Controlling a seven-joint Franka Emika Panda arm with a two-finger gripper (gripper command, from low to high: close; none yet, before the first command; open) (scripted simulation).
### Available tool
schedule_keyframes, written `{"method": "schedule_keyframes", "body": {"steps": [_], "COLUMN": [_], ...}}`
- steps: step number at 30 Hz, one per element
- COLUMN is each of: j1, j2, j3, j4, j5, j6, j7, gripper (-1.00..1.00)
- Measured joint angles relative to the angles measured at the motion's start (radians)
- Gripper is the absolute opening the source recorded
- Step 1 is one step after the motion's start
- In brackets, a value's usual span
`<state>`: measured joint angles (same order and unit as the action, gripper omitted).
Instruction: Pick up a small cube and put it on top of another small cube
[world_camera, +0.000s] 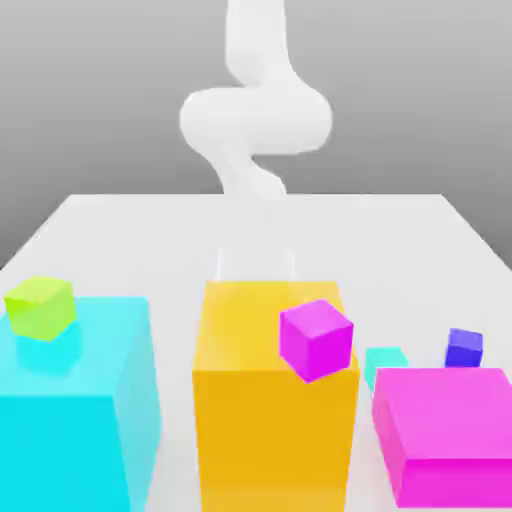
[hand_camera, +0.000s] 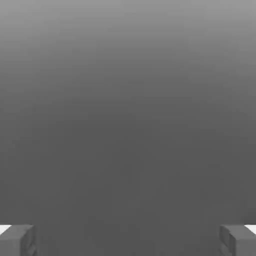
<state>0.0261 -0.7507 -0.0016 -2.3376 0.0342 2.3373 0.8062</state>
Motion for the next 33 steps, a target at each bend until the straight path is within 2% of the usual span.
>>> {"method": "schedule_keyframes", "body": {"steps": [9,19,25,28,31,33], "j1": [0.114,0.226,0.260,0.258,0.239,0.248], "j2": [0.214,0.444,0.577,0.642,0.701,0.712], "j3": [0.053,0.191,0.289,0.333,0.355,0.358], "j4": [-0.162,-0.343,-0.452,-0.506,-0.554,-0.568], "j5": [0.120,0.182,0.155,0.096,-0.008,0.004], "j6": [0.160,0.341,0.448,0.497,0.535,0.541], "j7": [0.038,0.133,0.248,0.343,0.473,0.470], "gripper": [0.00,0.00,0.00,0.00,0.00,0.00]}}
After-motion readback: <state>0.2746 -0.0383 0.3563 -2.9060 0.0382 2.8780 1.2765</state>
